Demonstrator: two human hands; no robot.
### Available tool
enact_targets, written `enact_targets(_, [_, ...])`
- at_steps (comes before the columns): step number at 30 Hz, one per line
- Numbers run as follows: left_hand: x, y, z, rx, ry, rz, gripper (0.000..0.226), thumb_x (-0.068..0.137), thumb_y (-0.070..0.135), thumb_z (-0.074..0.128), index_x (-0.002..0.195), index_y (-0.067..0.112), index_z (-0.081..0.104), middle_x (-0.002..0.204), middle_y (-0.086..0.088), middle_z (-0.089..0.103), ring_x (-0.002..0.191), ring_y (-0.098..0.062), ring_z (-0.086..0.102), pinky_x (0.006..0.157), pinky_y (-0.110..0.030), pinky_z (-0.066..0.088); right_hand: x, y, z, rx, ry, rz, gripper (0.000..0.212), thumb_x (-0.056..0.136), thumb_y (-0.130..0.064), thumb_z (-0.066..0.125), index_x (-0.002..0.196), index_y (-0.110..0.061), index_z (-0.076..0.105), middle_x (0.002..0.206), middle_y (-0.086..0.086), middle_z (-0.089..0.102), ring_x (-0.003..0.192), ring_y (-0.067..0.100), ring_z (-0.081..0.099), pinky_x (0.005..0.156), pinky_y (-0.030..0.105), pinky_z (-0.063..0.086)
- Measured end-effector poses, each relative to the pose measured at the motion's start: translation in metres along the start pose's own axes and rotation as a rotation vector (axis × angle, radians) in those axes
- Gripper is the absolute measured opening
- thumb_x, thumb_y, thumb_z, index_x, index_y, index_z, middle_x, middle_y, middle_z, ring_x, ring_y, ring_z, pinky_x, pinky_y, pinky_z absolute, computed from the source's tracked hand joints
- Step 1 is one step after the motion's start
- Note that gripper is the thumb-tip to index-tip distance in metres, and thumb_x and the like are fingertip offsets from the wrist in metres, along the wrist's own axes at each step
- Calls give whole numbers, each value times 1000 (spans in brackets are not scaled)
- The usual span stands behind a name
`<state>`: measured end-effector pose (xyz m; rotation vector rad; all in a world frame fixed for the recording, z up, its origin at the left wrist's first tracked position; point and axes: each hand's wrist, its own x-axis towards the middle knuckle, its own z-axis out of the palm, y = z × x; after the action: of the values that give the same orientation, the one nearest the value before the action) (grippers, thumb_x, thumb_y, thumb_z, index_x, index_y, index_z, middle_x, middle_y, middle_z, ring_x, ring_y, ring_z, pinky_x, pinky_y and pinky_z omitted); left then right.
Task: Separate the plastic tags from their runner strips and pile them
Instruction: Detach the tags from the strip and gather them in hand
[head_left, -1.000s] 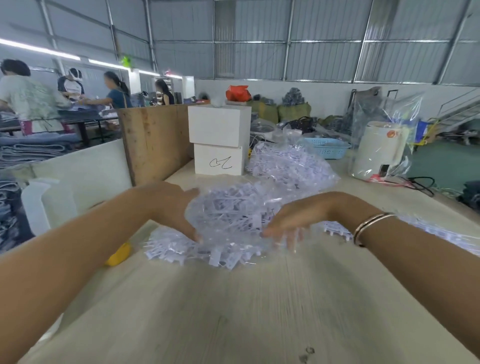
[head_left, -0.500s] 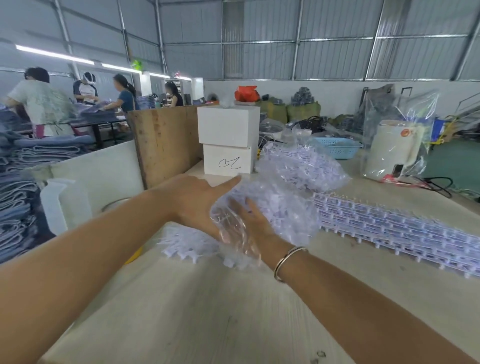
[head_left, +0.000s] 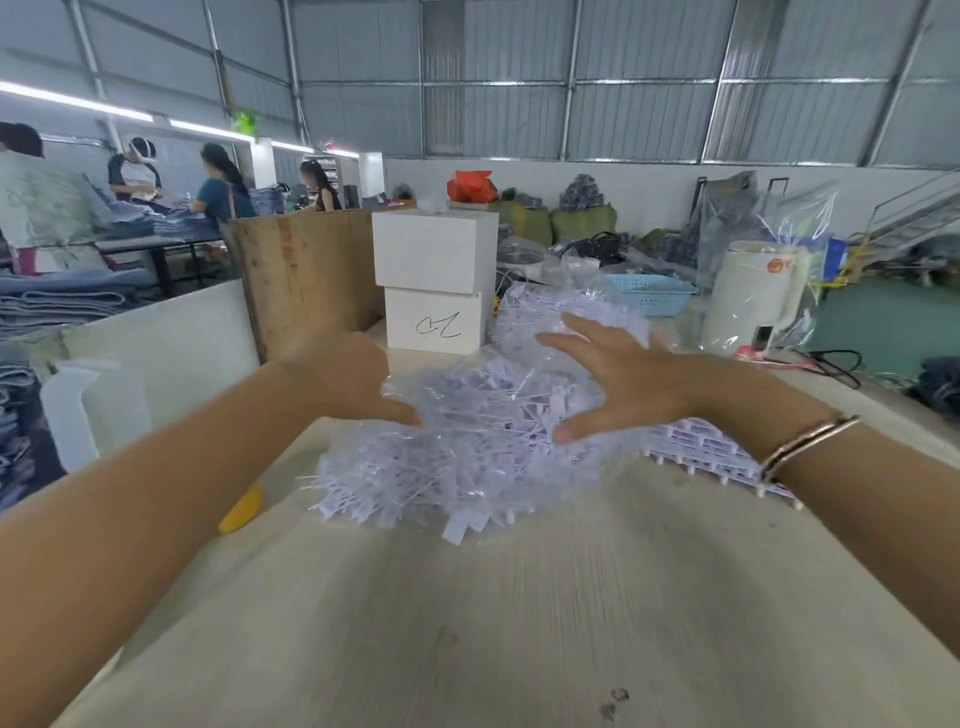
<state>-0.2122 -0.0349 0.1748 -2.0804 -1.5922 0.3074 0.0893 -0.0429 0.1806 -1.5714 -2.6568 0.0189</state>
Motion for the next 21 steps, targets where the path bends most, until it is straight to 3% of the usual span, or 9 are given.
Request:
enact_targets(2, [2,-4,5,-13,28,-50,73,71,86,27,63,18,52,59,9,47,53,-6,42,47,-22,29,-4,12,11,-203,-96,159,130,45,-87,61,130,-54,-33,144,-15,-41,137,18,25,104,68,-1])
enact_targets(4, [4,-5,14,-55,22,-113,69,78,80,28,61,18,52,62,7,50,58,-7,45,55,-24,39,-1,25,35,-368,-144,340,129,67,-54,75,136,-42,-32,153,11,18,101,25,59,96,59,35])
enact_targets(6, [10,-5,22,-270,-93,-214,65,86,72,28,66,16,54,71,4,55,68,-13,52,69,-27,47,10,32,48,-428,-119,400,76,85,-21,60,147,-23,17,83,7,57,66,19,57,68,37,47])
enact_targets(8, [17,-4,23,-634,-226,-310,61,92,64,29,66,13,51,70,-2,54,68,-17,55,71,-27,45,18,32,40,-235,-123,445,18,92,-25,48,93,-14,63,63,1,61,56,14,59,60,27,47])
enact_targets(12, [27,-5,19,-820,-228,-325,60,94,58,31,54,15,44,50,-1,49,40,-12,47,57,-23,39,31,27,15,530,-291,441,115,46,-99,36,135,-26,37,131,0,46,88,24,65,69,40,55])
enact_targets(15, [27,-9,22,-818,-240,-350,63,95,57,30,55,12,49,46,-1,54,47,-15,44,56,-23,39,23,23,32,305,-351,294,136,36,-90,61,141,-47,-14,153,-10,-22,139,31,23,100,54,39])
enact_targets(17, [24,-14,21,-820,-245,-352,68,93,60,30,52,11,53,40,1,54,43,-14,45,53,-23,38,23,30,52,202,-254,271,143,48,-66,80,136,-43,-31,155,4,-19,140,31,24,105,47,37])
enact_targets(19, [23,-18,18,-789,-281,-344,74,90,66,29,50,10,56,44,-1,56,45,-15,46,55,-24,40,27,41,58,289,-33,350,132,66,-36,82,141,-33,-26,129,22,48,92,27,66,70,31,56])
enact_targets(21, [22,-19,17,-760,-347,-344,75,89,68,29,54,9,58,48,-3,57,48,-17,48,59,-26,42,32,45,48,240,7,465,79,83,-26,66,146,-19,18,65,3,62,45,10,58,42,17,43])
